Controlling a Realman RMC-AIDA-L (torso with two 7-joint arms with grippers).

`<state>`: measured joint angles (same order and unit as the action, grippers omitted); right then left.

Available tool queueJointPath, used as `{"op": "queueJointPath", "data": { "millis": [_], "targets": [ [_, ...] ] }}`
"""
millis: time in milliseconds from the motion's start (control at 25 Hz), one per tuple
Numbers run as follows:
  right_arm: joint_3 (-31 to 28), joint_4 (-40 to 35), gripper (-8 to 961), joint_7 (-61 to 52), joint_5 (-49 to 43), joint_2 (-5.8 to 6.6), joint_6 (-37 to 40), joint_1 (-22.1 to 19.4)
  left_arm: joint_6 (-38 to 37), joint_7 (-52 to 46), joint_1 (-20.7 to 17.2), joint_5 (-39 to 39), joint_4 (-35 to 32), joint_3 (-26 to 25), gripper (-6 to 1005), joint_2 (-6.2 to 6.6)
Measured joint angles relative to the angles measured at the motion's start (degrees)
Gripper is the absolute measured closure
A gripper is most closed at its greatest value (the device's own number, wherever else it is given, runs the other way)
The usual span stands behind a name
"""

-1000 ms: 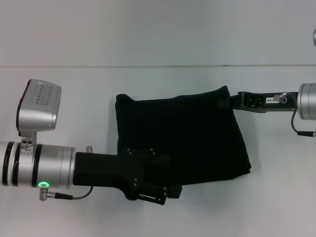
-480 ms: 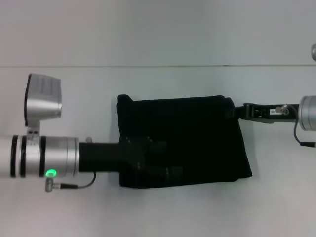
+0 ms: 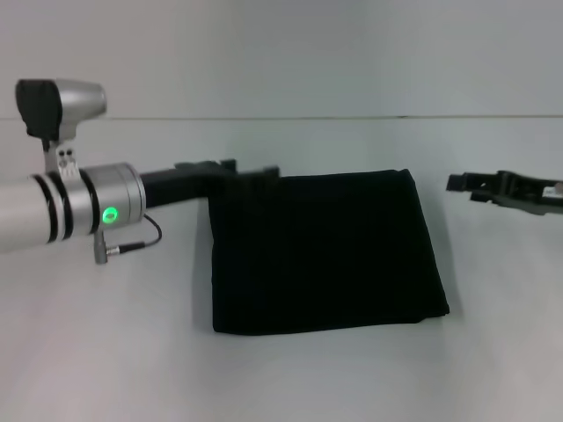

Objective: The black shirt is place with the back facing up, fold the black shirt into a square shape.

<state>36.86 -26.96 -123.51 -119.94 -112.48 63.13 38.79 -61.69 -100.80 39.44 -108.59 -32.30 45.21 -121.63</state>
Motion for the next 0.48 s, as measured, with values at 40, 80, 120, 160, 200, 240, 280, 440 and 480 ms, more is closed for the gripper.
{"op": "queueJointPath", "data": {
  "millis": [40, 80, 120, 160, 200, 240, 280, 440, 480],
  "targets": [
    [-0.8, -0.2, 443, 0.0, 0.1, 0.39, 0.9, -0.2, 2.7, -2.8, 0.5, -0.1, 0.2, 0.2, 112, 0.02],
    [-1.5, -0.3, 414, 0.0, 0.1, 0.67, 1.6, -0.2, 5.0, -5.0, 1.0, -0.4, 0.7, 0.5, 113, 0.17],
    [-2.0, -0.3, 384, 0.0, 0.1, 0.89, 2.0, -0.3, 6.8, -6.8, 1.4, -0.6, 1.2, 0.7, 113, 0.32],
    [-2.3, -0.4, 354, 0.0, 0.2, 1.05, 2.2, -0.3, 9.1, -9.0, 2.0, -0.8, 2.3, 1.0, 114, 0.64],
    [-2.6, -0.4, 324, 0.1, 0.2, 1.20, 2.4, -0.2, 11.0, -10.5, 2.6, -1.0, 3.4, 1.1, 114, 0.99],
    [-2.7, -0.4, 295, 0.1, 0.2, 1.26, 2.4, -0.2, 12.4, -11.6, 3.1, -1.1, 4.4, 1.2, 115, 1.28],
    [-2.6, -0.5, 265, 0.1, 0.2, 1.28, 2.3, -0.1, 13.9, -12.4, 3.5, -1.4, 5.6, 1.3, 116, 1.52],
    [-2.2, -0.9, 194, 0.1, -0.3, 1.28, 2.4, 0.3, 19.1, -14.1, 5.3, -3.3, 9.0, 1.3, 118, 1.76],
    [-2.2, -0.9, 177, 0.3, -0.4, 1.18, 2.4, 0.4, 20.2, -14.2, 5.7, -3.7, 9.6, 1.4, 118, 1.57]
  ]
}}
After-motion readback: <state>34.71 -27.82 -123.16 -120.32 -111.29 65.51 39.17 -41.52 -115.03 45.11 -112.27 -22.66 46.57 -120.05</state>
